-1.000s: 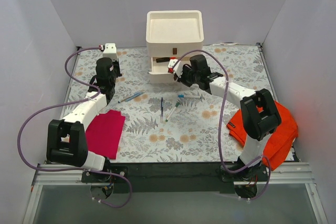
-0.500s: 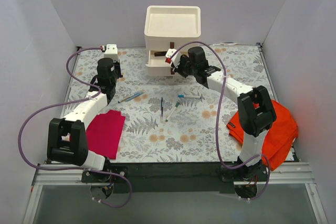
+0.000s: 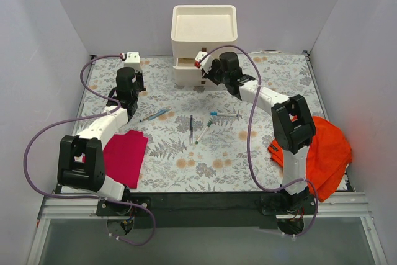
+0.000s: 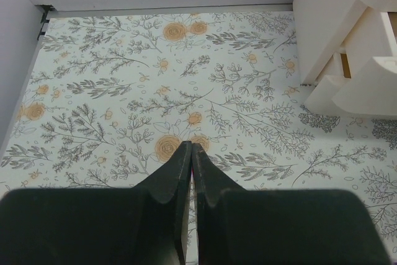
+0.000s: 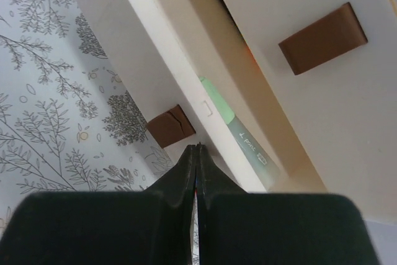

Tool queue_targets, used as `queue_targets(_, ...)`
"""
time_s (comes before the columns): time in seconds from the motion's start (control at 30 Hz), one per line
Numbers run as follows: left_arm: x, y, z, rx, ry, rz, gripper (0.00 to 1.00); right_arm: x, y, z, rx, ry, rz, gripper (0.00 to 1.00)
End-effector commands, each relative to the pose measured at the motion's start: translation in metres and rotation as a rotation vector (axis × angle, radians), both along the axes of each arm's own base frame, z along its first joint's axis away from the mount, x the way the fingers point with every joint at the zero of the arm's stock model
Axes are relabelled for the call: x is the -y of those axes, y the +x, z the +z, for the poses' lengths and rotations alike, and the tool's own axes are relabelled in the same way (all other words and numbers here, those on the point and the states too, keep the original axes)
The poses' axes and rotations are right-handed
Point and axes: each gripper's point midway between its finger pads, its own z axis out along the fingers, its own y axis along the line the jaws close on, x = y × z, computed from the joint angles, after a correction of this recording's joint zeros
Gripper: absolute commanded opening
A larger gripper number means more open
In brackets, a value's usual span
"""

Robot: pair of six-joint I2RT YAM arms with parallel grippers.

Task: Sort the stationery into containers
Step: Close the drawer in the storage box.

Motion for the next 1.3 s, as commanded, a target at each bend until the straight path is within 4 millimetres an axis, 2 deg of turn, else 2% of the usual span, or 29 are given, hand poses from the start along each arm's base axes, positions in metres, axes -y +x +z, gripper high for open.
queue_targets(0.0, -0.002, 0.002, 0.019, 0.035, -0.01, 0.003, 0.03, 0.008, 0.031, 0.045, 0.138, 0.062, -0.082, 0.01)
queue_targets(0.33, -0.001, 0.004, 0.016, 0.025, -0.011, 0.003, 0.02, 0.012, 0.055, 0.04, 0.164, 0.073, -0.139, 0.01)
queue_targets(0.5, 0.0, 0.004, 0.015, 0.019, -0.013, -0.001, 0.02, 0.011, 0.069, 0.048, 0.187, 0.087, -0.155, 0.01)
queue_targets(0.63, 0.0, 0.004, 0.015, 0.019, -0.016, 0.0, 0.02, 0.01, 0.066, 0.054, 0.185, 0.097, -0.15, 0.01)
queue_targets(0.7, -0.001, 0.004, 0.013, 0.018, -0.016, 0.003, 0.02, 0.009, 0.056, 0.049, 0.139, 0.108, -0.132, 0.01)
queue_targets(0.73, -0.001, 0.003, 0.015, 0.022, -0.015, 0.004, 0.02, 0.008, 0.047, 0.067, 0.141, 0.135, -0.114, 0.09)
queue_targets(0.77, -0.001, 0.004, 0.015, 0.025, -0.013, 0.006, 0.02, 0.01, 0.037, 0.064, 0.084, 0.157, -0.103, 0.31)
queue_targets(0.8, -0.002, 0.002, 0.013, 0.022, -0.013, 0.007, 0.03, 0.005, 0.018, 0.082, 0.062, 0.204, -0.036, 0.38)
queue_targets(0.87, -0.002, 0.002, 0.013, 0.026, -0.009, 0.005, 0.03, 0.018, 0.007, 0.092, -0.061, 0.36, -0.093, 0.5)
queue_targets(0.93, -0.002, 0.001, 0.009, 0.02, -0.01, 0.004, 0.03, 0.032, -0.004, 0.098, -0.225, 0.543, -0.161, 0.5)
queue_targets(1.03, 0.0, 0.002, 0.003, 0.01, -0.019, 0.004, 0.03, 0.039, -0.009, 0.089, -0.389, 0.69, -0.246, 0.59)
queue_targets(1.07, 0.001, 0.002, 0.0, 0.003, -0.029, 0.003, 0.03, 0.038, -0.01, 0.084, -0.418, 0.707, -0.258, 0.62)
queue_targets(1.17, 0.01, 0.001, -0.014, -0.049, -0.05, -0.044, 0.07, 0.03, -0.008, 0.078, -0.43, 0.726, -0.255, 0.61)
queue_targets(1.2, 0.02, 0.0, -0.018, -0.068, -0.075, -0.093, 0.02, 0.027, -0.007, 0.073, -0.437, 0.718, -0.246, 0.6)
queue_targets(1.23, 0.029, 0.0, -0.025, -0.094, -0.099, -0.13, 0.0, 0.027, -0.006, 0.071, -0.429, 0.699, -0.231, 0.59)
queue_targets(1.27, 0.039, -0.003, -0.032, -0.124, -0.147, -0.167, 0.0, 0.025, -0.007, 0.067, -0.429, 0.683, -0.217, 0.54)
